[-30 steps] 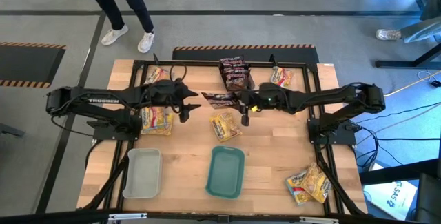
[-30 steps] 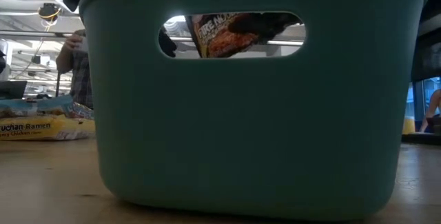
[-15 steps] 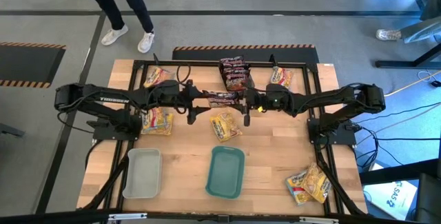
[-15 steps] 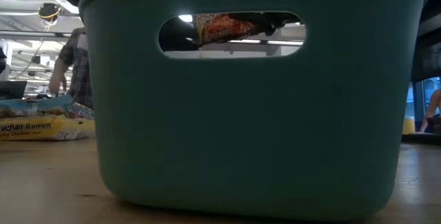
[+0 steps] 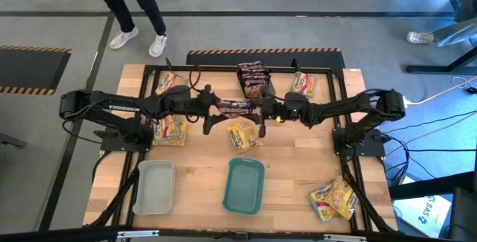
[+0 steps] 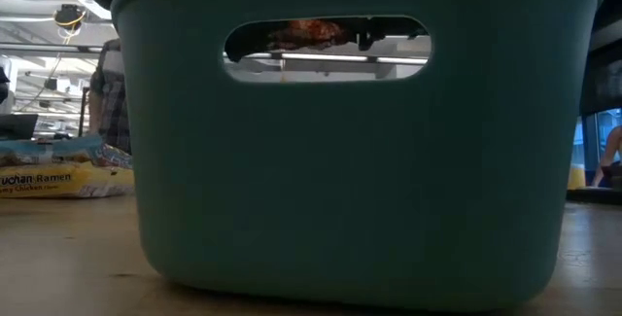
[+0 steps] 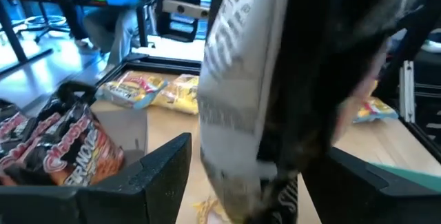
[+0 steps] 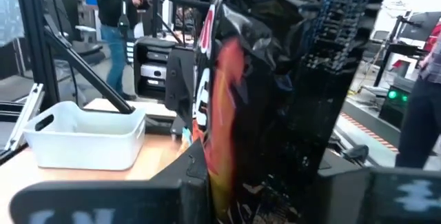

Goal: Sort Maruchan noodles
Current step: Put the black noodle pack into the black bin

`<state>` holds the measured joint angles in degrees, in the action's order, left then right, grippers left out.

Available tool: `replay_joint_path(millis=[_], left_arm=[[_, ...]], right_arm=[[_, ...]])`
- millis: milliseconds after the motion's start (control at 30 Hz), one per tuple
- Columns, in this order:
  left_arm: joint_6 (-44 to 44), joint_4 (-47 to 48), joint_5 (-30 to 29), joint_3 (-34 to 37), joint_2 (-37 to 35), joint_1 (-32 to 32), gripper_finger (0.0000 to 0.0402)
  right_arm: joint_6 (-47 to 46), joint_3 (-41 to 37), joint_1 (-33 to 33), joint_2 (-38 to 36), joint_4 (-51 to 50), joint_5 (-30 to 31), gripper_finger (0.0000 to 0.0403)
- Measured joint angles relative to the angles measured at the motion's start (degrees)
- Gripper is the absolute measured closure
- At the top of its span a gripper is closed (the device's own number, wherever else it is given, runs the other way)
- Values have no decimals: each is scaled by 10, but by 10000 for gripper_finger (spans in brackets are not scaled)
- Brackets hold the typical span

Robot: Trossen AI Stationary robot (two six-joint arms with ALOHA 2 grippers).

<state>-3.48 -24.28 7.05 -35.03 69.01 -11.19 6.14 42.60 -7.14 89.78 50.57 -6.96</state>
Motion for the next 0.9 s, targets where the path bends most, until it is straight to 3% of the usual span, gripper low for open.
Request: replay_joint_path(millis=[200, 500, 600, 700, 900], left_arm=[[15, -8, -5, 0, 0, 5, 172], [29, -6, -10, 0, 0, 4, 246], [37, -6, -13, 0, 0, 4, 252], [39, -3, -24, 0, 0, 3, 253], [55, 60, -62, 0, 0, 3, 254]], right_arm=[[-1, 25, 0, 25, 8, 1, 310], [-4, 28, 0, 28, 1, -2, 305], [-4, 29, 0, 26, -10, 3, 271], [-5, 29, 0, 12, -57, 9, 212], [1, 29, 0, -54, -253, 39, 112]])
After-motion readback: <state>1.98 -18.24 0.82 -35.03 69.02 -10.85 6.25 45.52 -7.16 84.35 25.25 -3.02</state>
